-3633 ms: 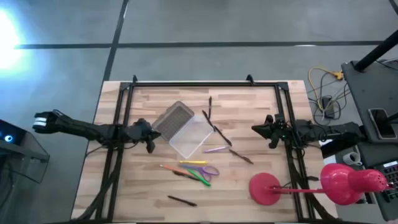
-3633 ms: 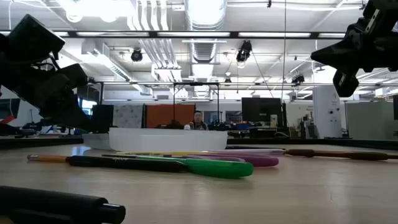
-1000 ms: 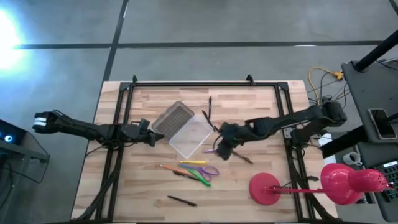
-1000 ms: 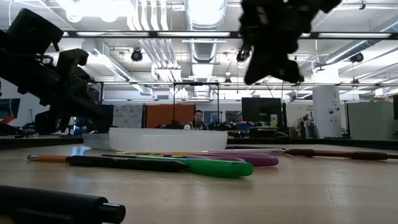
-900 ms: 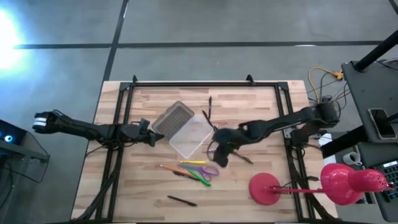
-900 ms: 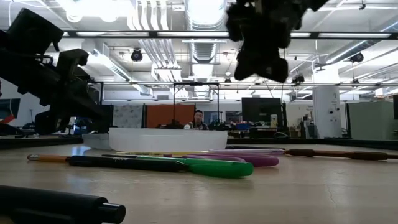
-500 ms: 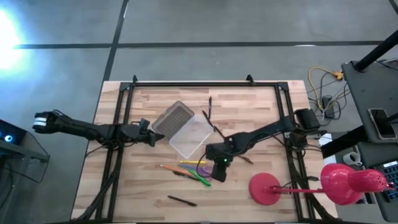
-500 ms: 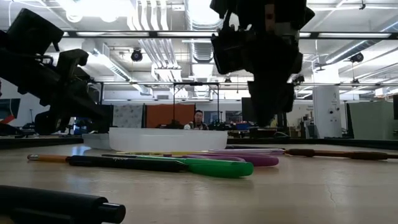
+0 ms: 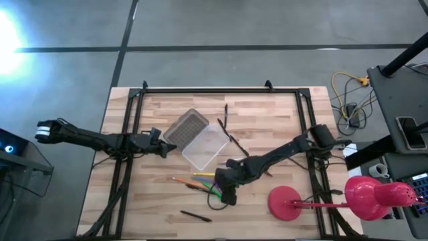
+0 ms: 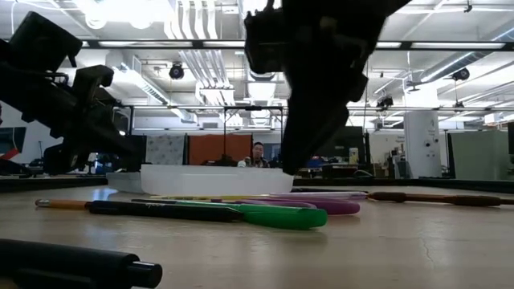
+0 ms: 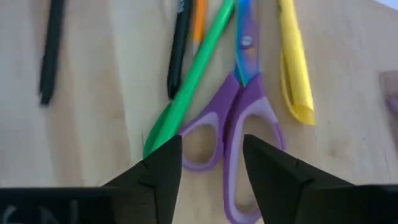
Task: Pick & place school supplies into a supply box
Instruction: Put the violet scissors into the transparent supply box
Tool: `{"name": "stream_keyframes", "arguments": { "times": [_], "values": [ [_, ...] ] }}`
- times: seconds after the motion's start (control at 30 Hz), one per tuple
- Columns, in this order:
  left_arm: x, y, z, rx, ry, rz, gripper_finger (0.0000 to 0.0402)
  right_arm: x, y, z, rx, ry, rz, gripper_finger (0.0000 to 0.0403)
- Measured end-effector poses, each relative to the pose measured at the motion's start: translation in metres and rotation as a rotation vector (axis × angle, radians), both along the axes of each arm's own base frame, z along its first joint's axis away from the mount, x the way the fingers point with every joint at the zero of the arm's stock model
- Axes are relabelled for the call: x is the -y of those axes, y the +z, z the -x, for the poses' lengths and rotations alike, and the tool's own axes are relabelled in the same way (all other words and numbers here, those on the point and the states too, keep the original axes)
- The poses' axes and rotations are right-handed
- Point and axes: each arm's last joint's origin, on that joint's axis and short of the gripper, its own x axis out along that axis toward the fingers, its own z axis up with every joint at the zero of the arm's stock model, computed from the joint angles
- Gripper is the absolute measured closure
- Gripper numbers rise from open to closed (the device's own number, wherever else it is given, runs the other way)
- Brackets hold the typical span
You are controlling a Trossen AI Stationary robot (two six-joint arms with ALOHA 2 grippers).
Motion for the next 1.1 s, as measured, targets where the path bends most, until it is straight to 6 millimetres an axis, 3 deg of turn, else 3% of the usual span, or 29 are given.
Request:
{"name": "stream_keyframes", "arguments": {
  "times": [0.23,0.57,0.8,1.1],
  "values": [
    [0.002,-0.001,0.0,-0.016,-0.047,0.024,0.0402,-0.016,-0.017,-0.007,-0.048,-0.093,0.085,0.0262],
    [0.002,-0.002,0.0,-0.021,-0.081,0.015,0.0402,-0.02,-0.044,-0.004,-0.137,-0.155,0.133,0.0269],
    [0.002,-0.002,0.0,-0.021,-0.081,0.013,0.0402,-0.012,-0.044,-0.004,-0.16,-0.156,0.132,0.035],
    [0.002,-0.002,0.0,-0.021,-0.081,0.013,0.0402,-0.006,-0.021,0.008,-0.198,-0.111,0.164,0.0354]
  ]
}}
